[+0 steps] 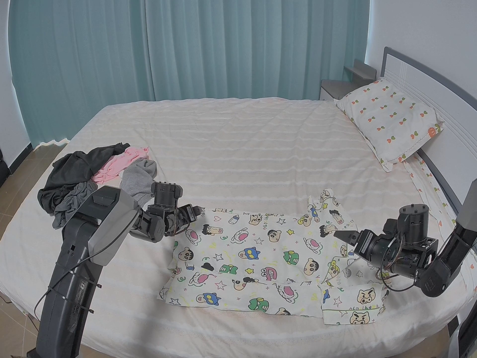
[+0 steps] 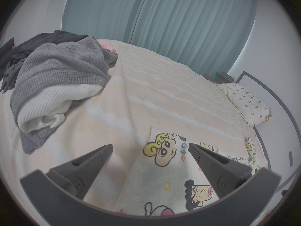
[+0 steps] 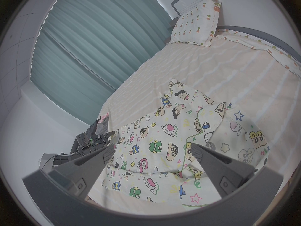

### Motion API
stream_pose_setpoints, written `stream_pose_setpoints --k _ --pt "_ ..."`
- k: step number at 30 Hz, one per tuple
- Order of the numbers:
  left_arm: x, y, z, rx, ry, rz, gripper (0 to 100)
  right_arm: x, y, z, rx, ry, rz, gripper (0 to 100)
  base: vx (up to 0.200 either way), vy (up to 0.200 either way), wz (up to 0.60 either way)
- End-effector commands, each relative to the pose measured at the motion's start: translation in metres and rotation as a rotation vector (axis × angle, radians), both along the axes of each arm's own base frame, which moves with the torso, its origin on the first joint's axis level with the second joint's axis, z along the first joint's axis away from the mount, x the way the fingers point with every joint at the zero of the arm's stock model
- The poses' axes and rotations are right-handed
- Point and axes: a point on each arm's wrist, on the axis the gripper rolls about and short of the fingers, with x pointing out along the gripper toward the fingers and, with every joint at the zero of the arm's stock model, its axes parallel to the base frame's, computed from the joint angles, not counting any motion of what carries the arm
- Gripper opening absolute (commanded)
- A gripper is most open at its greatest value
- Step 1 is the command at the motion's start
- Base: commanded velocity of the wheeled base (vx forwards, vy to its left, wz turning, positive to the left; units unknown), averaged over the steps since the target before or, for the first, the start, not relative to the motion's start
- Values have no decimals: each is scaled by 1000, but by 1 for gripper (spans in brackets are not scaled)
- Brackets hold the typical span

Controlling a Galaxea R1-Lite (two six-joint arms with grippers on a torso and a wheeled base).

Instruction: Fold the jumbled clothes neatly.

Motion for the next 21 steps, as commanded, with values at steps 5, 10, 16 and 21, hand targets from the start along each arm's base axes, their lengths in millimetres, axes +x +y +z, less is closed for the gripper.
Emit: stream_pose_setpoints --k 5,10,16,21 --pt "-4 -14 -9 -1 14 -24 100 1 0 -5 -8 15 3 100 0 0 0" --pt "-5 -17 -10 -3 15 -26 0 1 0 -6 -12 17 3 100 0 0 0" --pt "-1 -15 -3 17 -51 93 0 1 -2 -5 -8 15 -7 100 0 0 0" --pt "0 -17 8 -11 -118 149 0 13 -9 -2 -27 -7 -29 100 0 0 0"
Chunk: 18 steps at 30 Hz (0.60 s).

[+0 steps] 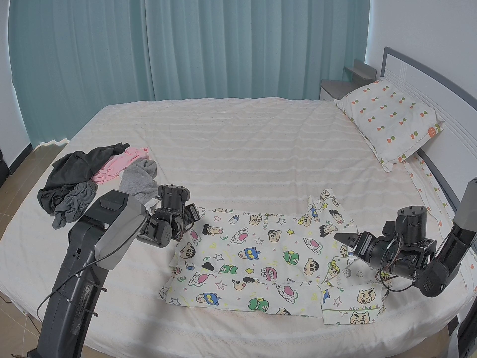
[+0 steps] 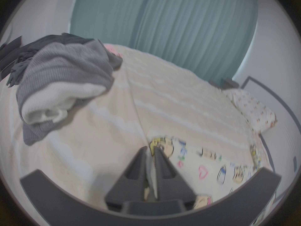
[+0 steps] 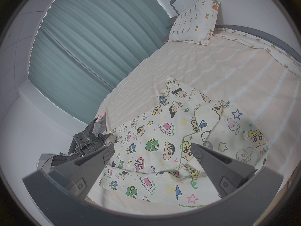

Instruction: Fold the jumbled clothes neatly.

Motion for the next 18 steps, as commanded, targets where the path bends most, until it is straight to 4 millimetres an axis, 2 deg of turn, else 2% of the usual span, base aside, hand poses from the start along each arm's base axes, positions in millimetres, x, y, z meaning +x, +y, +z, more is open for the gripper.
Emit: stream_pose_setpoints --k 1,2,7,9,10,13,18 --pt "-1 -2 14 -12 -28 15 0 18 -8 3 -25 -31 -24 100 0 0 0" --pt "-1 -2 16 -12 -29 15 0 26 -10 1 -41 -28 -27 100 0 0 0" --pt "-1 -1 33 -11 -39 20 0 88 -36 -1 -140 16 -77 100 0 0 0" --pt "-1 0 35 -11 -40 24 0 104 -41 -2 -145 33 -93 100 0 0 0" --pt "-2 3 38 -8 -36 31 0 123 -45 -5 -152 58 -104 100 0 0 0" --pt "-6 10 37 1 -10 41 0 145 -52 -16 -160 111 -122 100 0 0 0" --pt "-5 20 40 22 -8 48 0 161 -64 -29 -192 168 -102 100 0 0 0"
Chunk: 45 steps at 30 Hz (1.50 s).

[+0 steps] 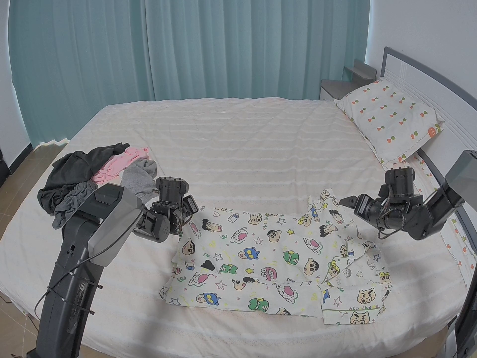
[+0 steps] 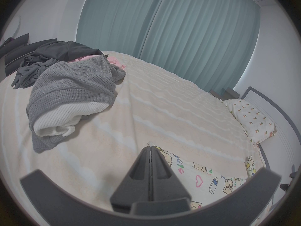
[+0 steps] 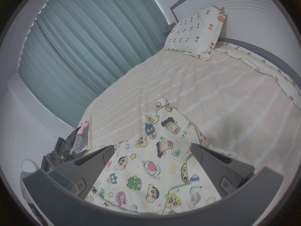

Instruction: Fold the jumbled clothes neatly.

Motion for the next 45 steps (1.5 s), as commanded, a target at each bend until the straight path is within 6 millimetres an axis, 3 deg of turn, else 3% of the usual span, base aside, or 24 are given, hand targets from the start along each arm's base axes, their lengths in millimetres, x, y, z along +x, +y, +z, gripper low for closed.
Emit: stream_pose_setpoints --k 1,5,12,22,34,35,39,45 --pt "-1 18 17 31 0 19 0 43 -34 -46 -45 119 -17 100 0 0 0" --pt "-7 21 10 49 30 17 0 49 -37 -68 -28 152 2 100 0 0 0" --pt "-10 18 10 60 42 6 0 68 -47 -75 -15 120 39 100 0 0 0" --pt "-18 20 1 77 79 6 0 106 -43 -97 -26 140 105 100 0 0 0" --pt "-19 21 -1 78 87 6 0 125 -7 -98 17 165 223 100 0 0 0" --pt "-20 21 -1 79 88 6 0 125 -7 -98 17 164 223 0 0 0 0" --pt "-20 21 -2 79 91 7 0 131 -7 -95 21 187 217 0 0 0 0" --pt "-20 23 -2 79 92 10 0 131 -23 -82 52 181 161 0 0 0 0"
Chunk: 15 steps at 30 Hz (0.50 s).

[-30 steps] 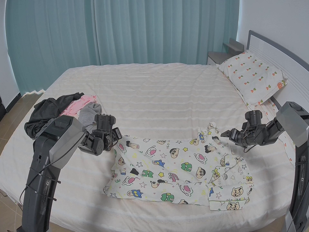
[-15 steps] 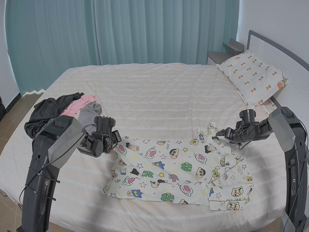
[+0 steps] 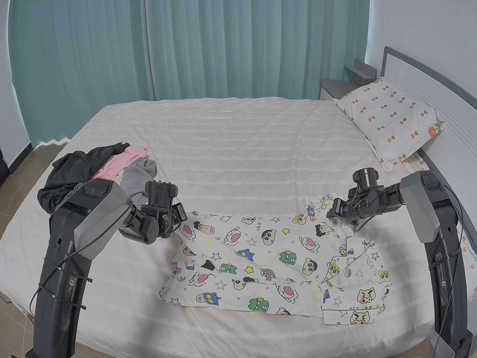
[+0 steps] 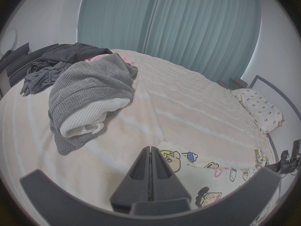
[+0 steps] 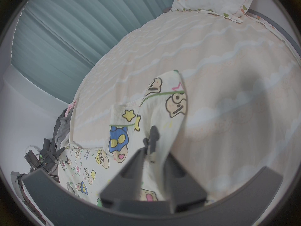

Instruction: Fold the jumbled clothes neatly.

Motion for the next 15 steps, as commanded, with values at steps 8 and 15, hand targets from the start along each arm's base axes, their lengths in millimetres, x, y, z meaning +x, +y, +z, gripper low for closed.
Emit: stream_pose_setpoints --k 8,15 --pt "0 -1 13 -4 -26 -1 0 -7 -20 33 57 -53 -92 0 0 0 0" --pt "1 -1 26 -7 -51 -2 0 -19 -27 44 74 -92 -88 0 0 0 0"
